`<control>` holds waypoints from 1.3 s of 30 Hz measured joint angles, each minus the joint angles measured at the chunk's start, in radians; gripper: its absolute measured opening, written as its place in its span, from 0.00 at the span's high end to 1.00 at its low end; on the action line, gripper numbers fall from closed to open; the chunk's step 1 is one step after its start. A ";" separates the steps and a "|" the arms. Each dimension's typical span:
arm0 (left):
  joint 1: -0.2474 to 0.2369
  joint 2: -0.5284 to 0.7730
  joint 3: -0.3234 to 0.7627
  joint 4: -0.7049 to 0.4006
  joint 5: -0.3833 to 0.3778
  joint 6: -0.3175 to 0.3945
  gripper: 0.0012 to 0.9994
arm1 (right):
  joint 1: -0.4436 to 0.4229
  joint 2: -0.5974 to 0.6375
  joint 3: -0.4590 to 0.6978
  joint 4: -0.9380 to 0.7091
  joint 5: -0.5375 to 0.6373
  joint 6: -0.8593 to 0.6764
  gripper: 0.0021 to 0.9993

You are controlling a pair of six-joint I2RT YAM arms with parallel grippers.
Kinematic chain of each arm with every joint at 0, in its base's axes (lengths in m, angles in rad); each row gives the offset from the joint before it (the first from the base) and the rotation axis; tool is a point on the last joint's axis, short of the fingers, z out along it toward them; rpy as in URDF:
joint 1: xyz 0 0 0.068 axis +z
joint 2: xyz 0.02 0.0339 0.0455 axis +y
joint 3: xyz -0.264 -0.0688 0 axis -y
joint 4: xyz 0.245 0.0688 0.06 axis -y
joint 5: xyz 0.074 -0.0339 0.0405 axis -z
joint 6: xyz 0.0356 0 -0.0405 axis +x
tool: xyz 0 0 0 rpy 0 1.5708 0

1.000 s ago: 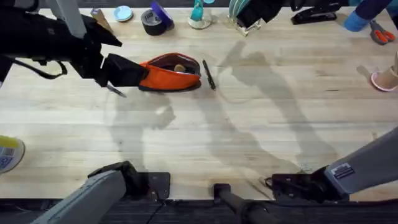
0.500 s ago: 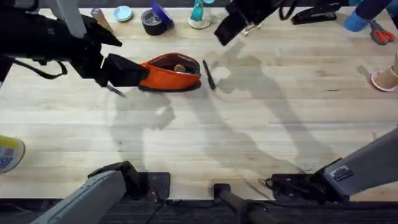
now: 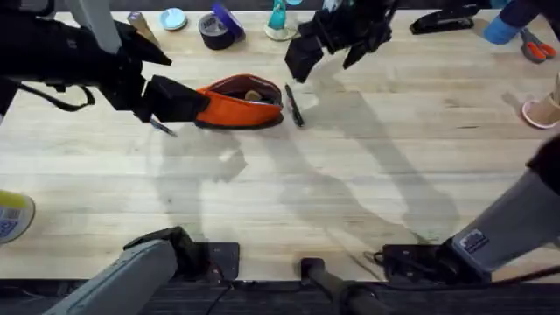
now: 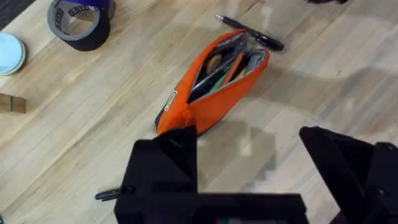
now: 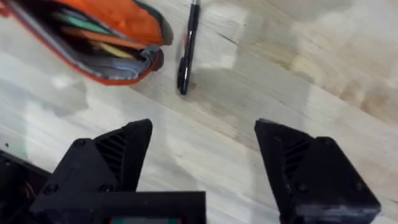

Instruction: Unzip the bag, pick up the pens from the table one at a time and place them inside, then zip the bag closed.

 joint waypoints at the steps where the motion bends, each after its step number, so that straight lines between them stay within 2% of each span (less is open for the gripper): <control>1: 0.000 0.000 0.000 0.000 0.000 0.000 0.00 | 0.000 0.015 0.000 0.000 0.000 0.011 0.00; 15: 0.000 0.000 0.000 0.000 0.000 0.000 0.01 | 0.013 0.220 0.000 0.070 -0.032 0.052 0.00; 25: 0.000 0.000 0.000 0.000 0.000 0.000 0.01 | 0.023 0.312 0.000 0.159 -0.047 0.054 0.00; 33: 0.000 0.000 0.000 0.000 0.000 0.000 0.01 | 0.051 0.328 0.000 0.199 0.048 0.065 0.00; 39: 0.000 0.000 0.000 0.000 0.000 0.000 0.01 | 0.062 0.338 0.000 0.212 0.076 0.069 0.00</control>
